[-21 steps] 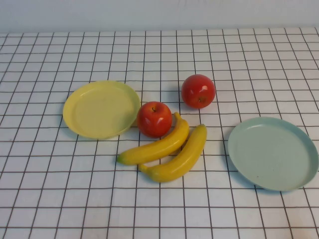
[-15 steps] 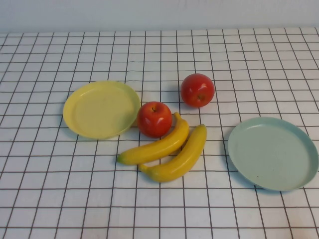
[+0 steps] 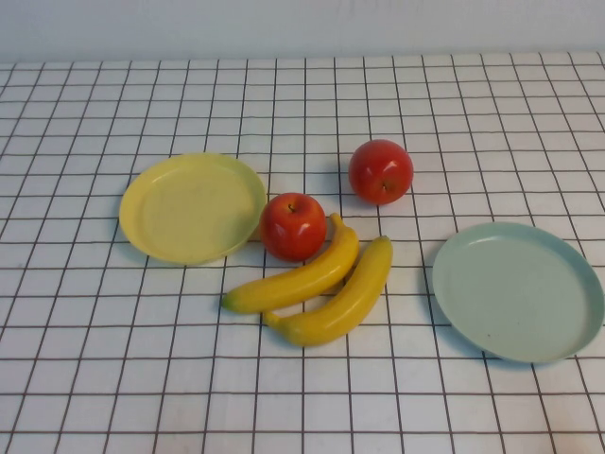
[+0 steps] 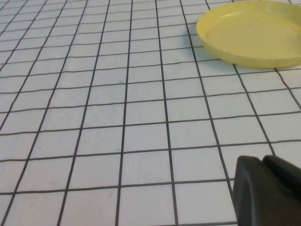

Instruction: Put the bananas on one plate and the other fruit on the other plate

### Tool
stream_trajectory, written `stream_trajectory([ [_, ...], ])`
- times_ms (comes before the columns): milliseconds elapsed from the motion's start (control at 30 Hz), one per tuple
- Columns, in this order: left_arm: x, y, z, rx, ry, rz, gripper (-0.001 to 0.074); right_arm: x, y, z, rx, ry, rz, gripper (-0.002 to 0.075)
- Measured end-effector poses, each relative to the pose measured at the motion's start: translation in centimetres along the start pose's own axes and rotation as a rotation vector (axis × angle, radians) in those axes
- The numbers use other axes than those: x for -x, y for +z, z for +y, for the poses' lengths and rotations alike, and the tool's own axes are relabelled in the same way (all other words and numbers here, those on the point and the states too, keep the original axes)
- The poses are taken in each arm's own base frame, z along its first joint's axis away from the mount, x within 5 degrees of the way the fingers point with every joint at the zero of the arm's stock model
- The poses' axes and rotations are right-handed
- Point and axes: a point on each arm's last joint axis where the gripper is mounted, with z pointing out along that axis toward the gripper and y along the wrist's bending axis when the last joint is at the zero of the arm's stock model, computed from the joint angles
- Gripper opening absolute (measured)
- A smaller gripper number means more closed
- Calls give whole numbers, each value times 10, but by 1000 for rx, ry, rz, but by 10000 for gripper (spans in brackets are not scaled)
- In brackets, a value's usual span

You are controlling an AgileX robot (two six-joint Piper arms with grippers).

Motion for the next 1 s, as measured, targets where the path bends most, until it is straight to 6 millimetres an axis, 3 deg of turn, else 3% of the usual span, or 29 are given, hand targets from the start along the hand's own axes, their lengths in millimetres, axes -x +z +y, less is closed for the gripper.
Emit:
stream_trajectory([
  [867, 1, 0, 0, 0, 0, -7, -4, 0, 0, 0, 0, 0, 0, -17],
  [1000, 8, 0, -4, -52, -193, -85, -4, 0, 0, 0, 0, 0, 0, -17],
])
